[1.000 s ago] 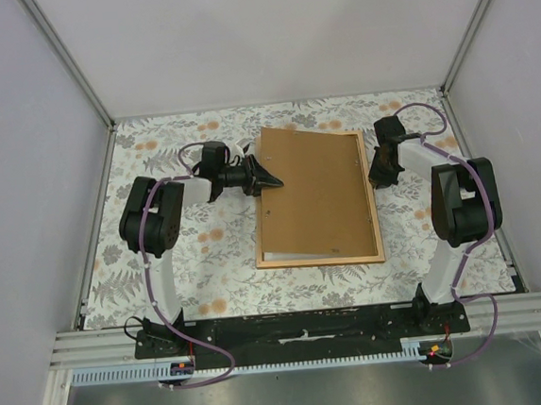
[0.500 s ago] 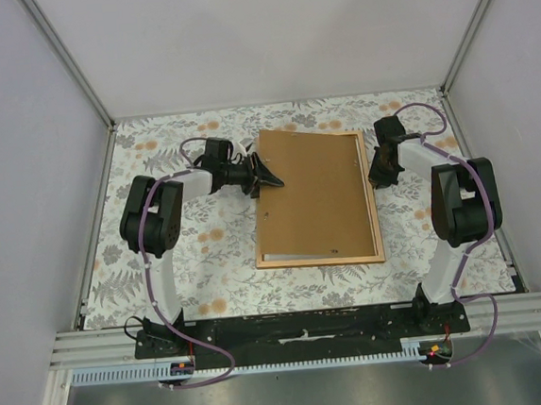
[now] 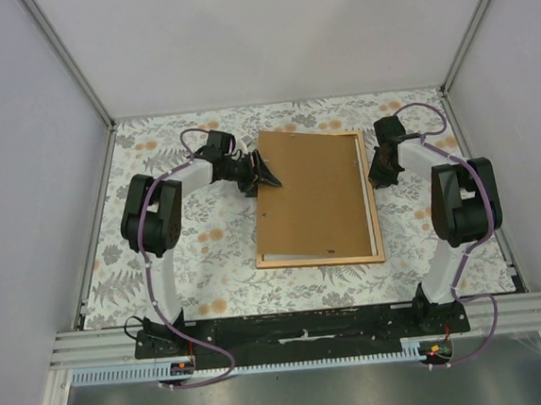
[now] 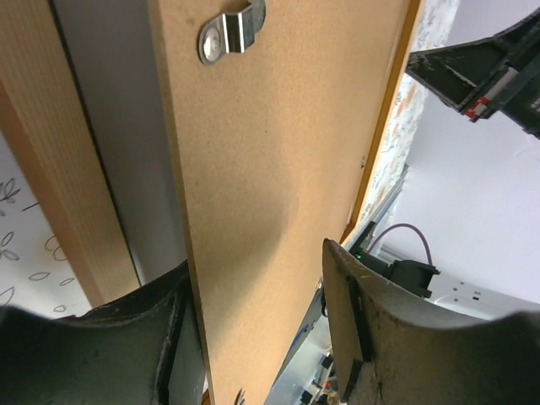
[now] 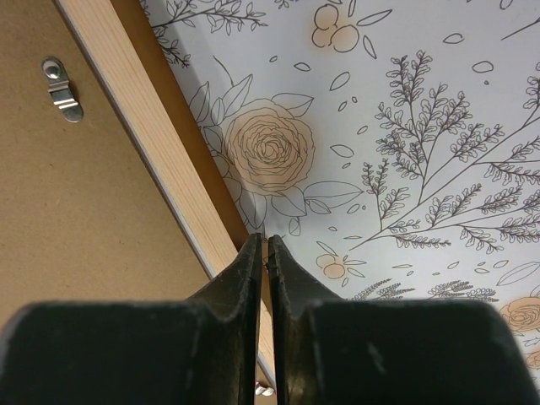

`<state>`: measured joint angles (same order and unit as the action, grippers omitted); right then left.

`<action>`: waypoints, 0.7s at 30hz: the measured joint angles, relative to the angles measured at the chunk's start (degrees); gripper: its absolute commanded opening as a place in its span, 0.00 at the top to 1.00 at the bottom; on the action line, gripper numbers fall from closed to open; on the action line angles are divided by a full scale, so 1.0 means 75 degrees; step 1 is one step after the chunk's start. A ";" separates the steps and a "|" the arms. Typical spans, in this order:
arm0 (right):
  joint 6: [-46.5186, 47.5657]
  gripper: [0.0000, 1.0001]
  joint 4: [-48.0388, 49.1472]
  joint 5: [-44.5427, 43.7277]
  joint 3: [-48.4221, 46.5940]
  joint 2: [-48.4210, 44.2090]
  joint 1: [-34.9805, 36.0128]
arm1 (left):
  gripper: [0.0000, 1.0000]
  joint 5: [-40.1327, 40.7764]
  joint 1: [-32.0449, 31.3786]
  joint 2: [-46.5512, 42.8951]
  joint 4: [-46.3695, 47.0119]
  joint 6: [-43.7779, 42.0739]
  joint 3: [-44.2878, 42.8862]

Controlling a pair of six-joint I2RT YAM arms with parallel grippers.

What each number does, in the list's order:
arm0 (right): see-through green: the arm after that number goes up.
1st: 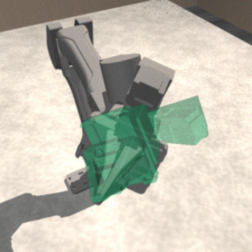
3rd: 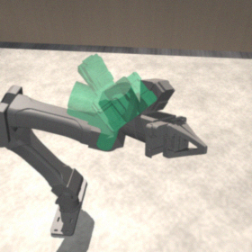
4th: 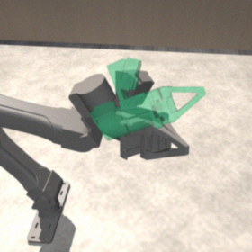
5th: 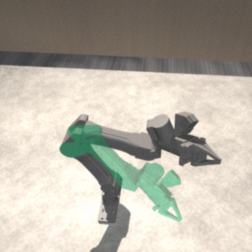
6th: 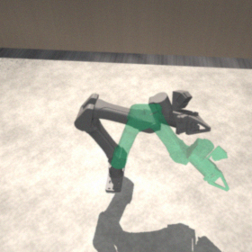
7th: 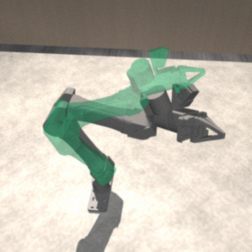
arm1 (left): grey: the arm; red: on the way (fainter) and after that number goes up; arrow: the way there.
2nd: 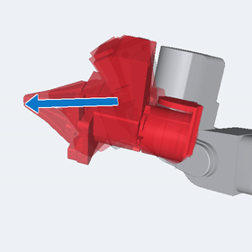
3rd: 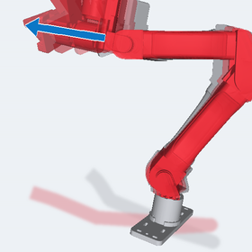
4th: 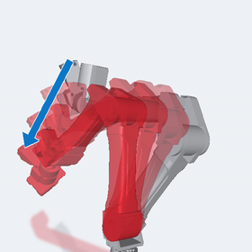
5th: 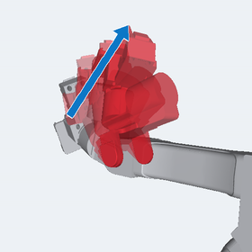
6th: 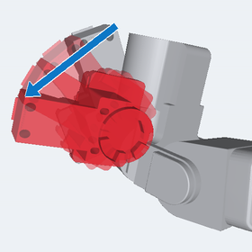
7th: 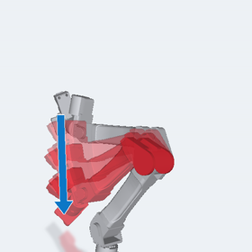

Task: Put the photo into the frame
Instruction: Place the backboard on the frame body.

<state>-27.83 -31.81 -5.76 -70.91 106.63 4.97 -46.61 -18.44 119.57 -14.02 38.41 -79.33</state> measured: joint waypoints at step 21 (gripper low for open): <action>0.0006 0.88 0.0012 0.0079 0.0000 0.0000 -0.0015 | 0.40 0.2232 -0.0676 0.0259 -0.2384 -0.1058 -0.1343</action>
<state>-27.79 -31.73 -5.17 -70.91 106.63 4.86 -29.87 -23.51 121.51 -31.90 30.48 -89.41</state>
